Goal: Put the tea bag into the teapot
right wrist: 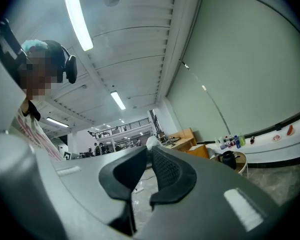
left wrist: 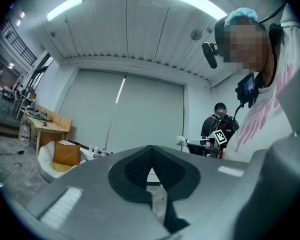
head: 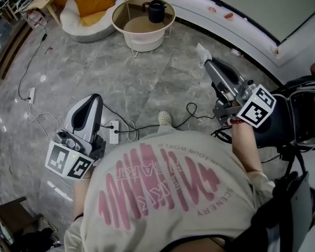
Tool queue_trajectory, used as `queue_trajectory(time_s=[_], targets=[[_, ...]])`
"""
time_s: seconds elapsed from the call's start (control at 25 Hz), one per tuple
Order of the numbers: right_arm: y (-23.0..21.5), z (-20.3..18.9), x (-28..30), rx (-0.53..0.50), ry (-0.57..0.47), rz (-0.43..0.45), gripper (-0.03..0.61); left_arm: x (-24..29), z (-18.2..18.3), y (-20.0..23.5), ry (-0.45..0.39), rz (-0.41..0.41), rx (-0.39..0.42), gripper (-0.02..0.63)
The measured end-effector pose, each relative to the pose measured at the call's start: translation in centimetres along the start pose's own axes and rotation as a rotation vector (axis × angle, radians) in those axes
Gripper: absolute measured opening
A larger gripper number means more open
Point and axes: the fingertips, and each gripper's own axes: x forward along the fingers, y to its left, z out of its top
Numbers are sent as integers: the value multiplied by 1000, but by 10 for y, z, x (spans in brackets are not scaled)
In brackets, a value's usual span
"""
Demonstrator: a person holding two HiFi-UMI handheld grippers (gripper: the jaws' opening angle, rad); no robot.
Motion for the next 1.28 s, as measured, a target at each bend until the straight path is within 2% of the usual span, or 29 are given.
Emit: queue_trajectory(time_s=[0.2,0.44,0.68,0.8,0.92,1.16,1.28], targets=[[-41,18,27,10,-12,14,40,41,2,25,21,-5,-10,17],[-110,34,59,48,-6,24,40,96,29,64,-28,46,35,15],[-164,67,90,-2,14,37,40,151,39,97,-54,100,25,15],[-198,72,99,-7,22,35,40,178,37,103,-59,96,38,15],[-224,71,109,30,12,48,40,197,31,109,-64,101,33,15],[-249,61,131,49,43,82,40,222,4,119,-24,128,-16,15],[-260,63,136,44,38,74,40,235,3,126,-30,126,-43,15]])
